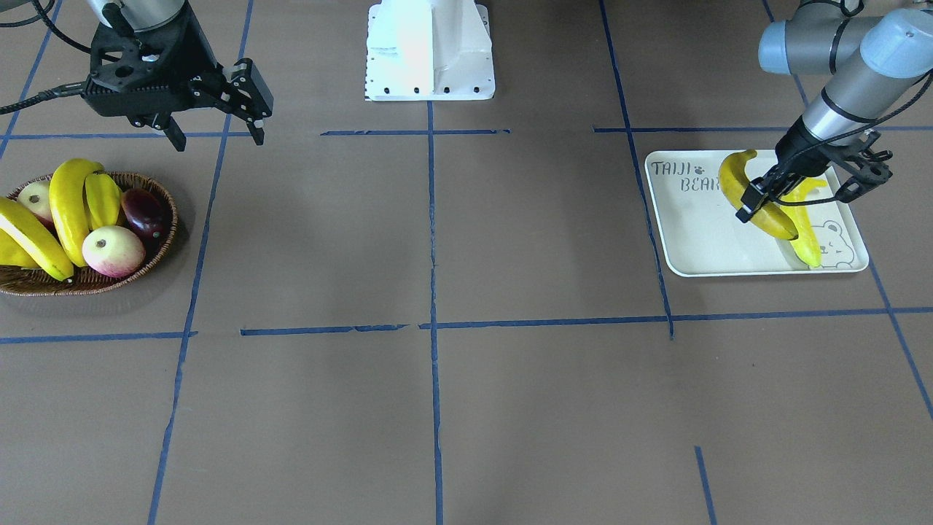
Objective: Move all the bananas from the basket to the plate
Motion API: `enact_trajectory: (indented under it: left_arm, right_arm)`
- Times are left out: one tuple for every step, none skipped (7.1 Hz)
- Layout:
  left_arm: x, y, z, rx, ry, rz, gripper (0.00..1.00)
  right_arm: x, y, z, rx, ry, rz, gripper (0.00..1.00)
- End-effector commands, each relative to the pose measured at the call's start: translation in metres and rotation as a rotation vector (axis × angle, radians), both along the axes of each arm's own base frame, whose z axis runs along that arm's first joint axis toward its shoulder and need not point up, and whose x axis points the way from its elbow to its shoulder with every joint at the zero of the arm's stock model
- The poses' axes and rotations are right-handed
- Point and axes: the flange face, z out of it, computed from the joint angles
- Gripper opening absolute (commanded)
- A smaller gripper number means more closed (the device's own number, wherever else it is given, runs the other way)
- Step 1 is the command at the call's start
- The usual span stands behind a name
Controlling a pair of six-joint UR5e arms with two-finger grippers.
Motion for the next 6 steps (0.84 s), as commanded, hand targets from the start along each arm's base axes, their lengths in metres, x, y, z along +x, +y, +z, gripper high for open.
enact_trajectory:
  left_arm:
    - [-0.002,0.004,0.029,-0.044,-0.037,-0.001,0.0]
    - [-0.001,0.003,0.042,-0.053,-0.063,-0.006,0.0]
    - [0.0,0.0,0.056,-0.039,-0.097,0.0,0.0]
    - [-0.001,-0.001,0.062,-0.008,-0.114,0.033,0.0]
    - [-0.002,-0.002,0.072,-0.005,-0.128,0.046,0.0]
    - [-0.001,-0.001,0.072,-0.006,-0.129,0.047,0.0]
  right_arm:
    - [-0.001,0.0,0.006,-0.008,0.005,-0.002,1.0]
    - [-0.004,-0.003,0.009,-0.017,0.012,-0.003,1.0]
    - [-0.005,-0.003,0.009,-0.017,0.012,-0.003,1.0]
    - [-0.005,-0.002,0.009,-0.02,0.009,-0.006,1.0]
    - [-0.005,-0.002,0.008,-0.02,0.006,-0.006,1.0]
    - [-0.004,-0.001,0.007,-0.019,0.005,-0.006,1.0]
